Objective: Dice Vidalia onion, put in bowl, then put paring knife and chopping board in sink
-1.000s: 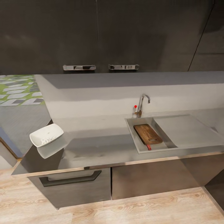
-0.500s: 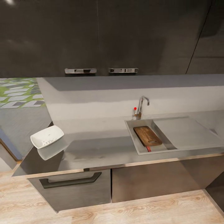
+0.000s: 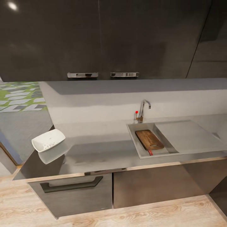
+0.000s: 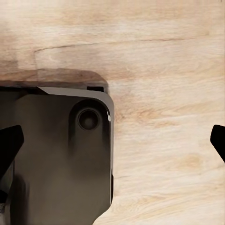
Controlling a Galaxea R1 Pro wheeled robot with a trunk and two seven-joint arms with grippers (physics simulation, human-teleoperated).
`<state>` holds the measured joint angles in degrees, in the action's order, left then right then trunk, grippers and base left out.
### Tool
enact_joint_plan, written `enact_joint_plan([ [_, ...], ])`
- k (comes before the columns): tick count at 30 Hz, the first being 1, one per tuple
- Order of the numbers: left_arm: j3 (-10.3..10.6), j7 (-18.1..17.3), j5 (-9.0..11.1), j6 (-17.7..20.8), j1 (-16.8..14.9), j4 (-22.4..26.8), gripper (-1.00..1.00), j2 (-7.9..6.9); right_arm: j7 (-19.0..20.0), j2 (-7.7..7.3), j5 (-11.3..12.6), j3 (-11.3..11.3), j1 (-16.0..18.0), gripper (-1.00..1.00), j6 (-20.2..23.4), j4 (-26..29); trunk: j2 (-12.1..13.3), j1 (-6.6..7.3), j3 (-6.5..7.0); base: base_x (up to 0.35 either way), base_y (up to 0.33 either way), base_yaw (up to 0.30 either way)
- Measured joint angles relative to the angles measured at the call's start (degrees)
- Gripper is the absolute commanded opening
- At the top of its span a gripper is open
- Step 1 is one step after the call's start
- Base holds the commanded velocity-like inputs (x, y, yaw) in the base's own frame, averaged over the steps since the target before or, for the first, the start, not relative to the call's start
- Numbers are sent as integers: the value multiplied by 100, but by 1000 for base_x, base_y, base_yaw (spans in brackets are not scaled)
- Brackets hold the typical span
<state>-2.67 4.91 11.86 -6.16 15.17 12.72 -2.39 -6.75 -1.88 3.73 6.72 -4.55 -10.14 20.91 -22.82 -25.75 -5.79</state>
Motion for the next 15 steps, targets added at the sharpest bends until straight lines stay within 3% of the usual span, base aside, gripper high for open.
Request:
enact_joint_plan([
  [15, 0, 1, 2, 0, 0, 0, 100, 0, 0, 0, 0, -1, 0, 100, 0, 0, 0, 0, 139, 0, 0, 0],
])
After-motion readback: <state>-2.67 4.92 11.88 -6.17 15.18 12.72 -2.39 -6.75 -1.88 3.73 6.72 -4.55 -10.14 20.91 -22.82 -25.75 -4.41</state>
